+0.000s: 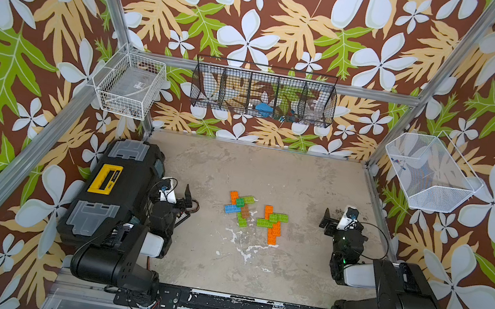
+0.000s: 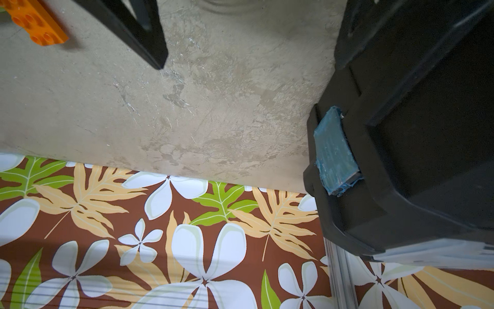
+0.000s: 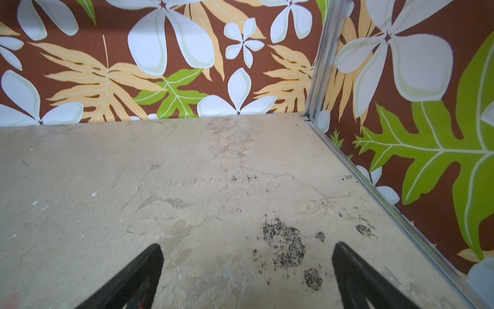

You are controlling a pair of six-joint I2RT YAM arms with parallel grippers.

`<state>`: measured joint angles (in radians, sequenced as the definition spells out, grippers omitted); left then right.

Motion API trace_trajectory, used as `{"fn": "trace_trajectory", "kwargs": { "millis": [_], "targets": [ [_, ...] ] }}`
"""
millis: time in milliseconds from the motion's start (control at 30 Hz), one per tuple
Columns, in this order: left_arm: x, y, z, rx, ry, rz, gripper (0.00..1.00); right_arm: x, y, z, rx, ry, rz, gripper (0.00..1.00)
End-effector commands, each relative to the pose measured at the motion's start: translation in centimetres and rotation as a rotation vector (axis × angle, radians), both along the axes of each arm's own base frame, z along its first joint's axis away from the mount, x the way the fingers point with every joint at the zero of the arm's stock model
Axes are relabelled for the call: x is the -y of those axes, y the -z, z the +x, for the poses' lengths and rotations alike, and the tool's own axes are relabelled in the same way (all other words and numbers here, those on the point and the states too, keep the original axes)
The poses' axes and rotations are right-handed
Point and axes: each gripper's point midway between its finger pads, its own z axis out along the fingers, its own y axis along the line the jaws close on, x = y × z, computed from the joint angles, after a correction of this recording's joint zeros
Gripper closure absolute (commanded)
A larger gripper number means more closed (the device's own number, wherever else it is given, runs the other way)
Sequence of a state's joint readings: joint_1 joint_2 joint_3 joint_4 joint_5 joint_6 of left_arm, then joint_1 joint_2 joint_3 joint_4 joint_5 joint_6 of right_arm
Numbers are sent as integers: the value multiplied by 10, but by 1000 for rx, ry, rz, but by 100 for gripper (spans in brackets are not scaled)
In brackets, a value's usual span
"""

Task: Assemble a small pinwheel with lego
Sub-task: Reset both arms

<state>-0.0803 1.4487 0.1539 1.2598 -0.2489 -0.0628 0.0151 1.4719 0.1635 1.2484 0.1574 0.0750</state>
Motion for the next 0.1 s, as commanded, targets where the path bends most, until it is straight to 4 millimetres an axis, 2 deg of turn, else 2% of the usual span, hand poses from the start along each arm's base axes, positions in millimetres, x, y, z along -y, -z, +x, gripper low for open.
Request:
{"fn": "trace_trajectory", "kwargs": {
  "millis": [0, 67],
  "targets": [
    [4, -5, 4, 18, 22, -3, 0, -1, -7, 2, 26, -3, 1, 0],
    [11, -7, 1, 29, 67, 6, 0, -1, -6, 1, 24, -4, 1, 0]
  ]
}}
